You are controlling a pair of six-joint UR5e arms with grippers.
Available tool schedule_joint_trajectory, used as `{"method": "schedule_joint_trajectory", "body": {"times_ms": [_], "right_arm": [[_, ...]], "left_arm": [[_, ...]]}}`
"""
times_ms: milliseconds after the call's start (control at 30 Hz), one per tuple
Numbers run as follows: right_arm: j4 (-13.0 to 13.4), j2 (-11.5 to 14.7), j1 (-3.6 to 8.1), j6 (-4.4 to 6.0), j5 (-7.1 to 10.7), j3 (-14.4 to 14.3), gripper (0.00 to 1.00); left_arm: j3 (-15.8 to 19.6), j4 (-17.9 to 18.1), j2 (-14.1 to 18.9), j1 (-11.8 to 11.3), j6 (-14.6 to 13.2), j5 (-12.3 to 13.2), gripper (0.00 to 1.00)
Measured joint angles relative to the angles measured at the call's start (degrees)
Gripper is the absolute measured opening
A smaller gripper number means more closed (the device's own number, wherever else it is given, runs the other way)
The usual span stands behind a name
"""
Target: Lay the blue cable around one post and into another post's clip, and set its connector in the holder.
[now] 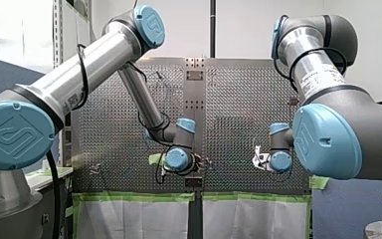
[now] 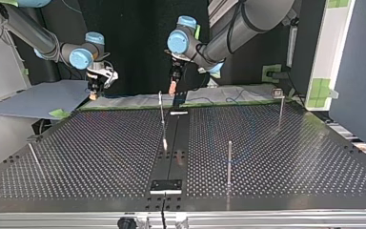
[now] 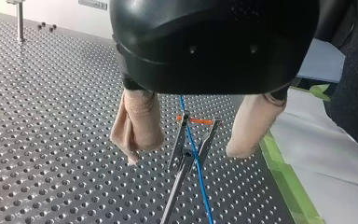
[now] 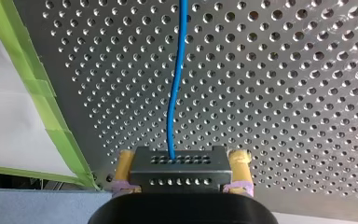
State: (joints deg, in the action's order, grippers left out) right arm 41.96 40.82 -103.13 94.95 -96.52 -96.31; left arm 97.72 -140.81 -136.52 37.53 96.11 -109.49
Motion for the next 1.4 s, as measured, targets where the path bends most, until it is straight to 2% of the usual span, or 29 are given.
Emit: {"method": "schedule_joint_trajectory", "body": {"times_ms": [367, 533, 800, 1067, 1400], "right_arm": [[0.15, 0.00, 0.07, 0.17, 0.03, 0.00, 0.20], [0.00, -0.01, 0.13, 0.22, 0.14, 0.00, 0.20], [0.02, -0.04, 0.31, 0.46, 0.45, -0.01, 0.20], [-0.04, -0.04, 0.47, 1.07, 1.21, -0.01, 0.20], [-0.10, -0.05, 0.69, 1.70, 2.14, -0.03, 0.20]], "left_arm": [[0.19, -0.47, 0.36, 0.10, 0.03, -0.55, 1.00], [2.00, -0.82, 2.37, 0.92, 0.00, -1.73, 1.00], [6.39, -0.01, 6.81, 1.91, 3.02, -4.56, 1.00], [11.11, -3.77, 11.52, 1.44, 5.55, -8.09, 1.00], [16.73, -9.36, 17.14, -0.57, 10.25, -9.38, 1.00]]}}
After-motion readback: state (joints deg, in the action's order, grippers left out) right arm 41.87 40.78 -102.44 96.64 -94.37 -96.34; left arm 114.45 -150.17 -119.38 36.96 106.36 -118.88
